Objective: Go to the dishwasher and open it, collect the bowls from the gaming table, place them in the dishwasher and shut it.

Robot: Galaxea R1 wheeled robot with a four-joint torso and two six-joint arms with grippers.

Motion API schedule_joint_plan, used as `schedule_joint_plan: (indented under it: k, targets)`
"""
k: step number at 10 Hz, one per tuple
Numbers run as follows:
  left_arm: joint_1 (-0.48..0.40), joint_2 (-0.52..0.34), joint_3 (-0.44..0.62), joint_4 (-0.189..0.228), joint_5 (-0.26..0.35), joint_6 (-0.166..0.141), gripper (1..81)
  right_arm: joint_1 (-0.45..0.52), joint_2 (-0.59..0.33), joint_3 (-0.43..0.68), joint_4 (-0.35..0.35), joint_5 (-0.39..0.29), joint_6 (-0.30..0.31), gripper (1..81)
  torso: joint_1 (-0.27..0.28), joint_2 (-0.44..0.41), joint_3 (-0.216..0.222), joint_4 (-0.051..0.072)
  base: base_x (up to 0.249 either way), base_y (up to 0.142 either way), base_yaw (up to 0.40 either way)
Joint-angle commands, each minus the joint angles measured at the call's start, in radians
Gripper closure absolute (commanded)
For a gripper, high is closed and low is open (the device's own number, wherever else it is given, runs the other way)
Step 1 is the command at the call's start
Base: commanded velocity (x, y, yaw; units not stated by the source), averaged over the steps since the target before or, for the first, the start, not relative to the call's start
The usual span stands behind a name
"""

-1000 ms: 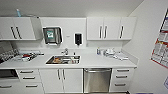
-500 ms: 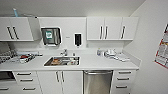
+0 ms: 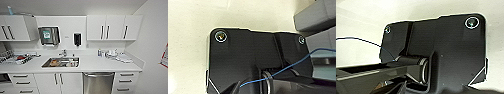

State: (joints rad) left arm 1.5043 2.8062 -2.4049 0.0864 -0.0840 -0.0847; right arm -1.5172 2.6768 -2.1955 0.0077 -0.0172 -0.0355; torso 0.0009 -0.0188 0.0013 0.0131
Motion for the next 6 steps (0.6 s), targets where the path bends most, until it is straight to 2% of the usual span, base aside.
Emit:
schedule_joint_plan:
  k: [1, 6]
  targets:
    - [-0.051, -0.019, 0.006, 0.006, 0.044, -0.004, 1.0, 0.048, -0.018, 0.01, -0.005, -0.052, 0.0, 1.0, 0.0, 0.0, 0.0, 0.0, 0.128, 0.0, 0.0]
    - [-0.051, -0.02, 0.006, 0.003, 0.044, -0.004, 1.0, 0.048, -0.016, 0.008, -0.005, -0.052, -0.001, 1.0, -0.001, -0.002, 0.0, 0.0, 0.128, 0.0, 0.0]
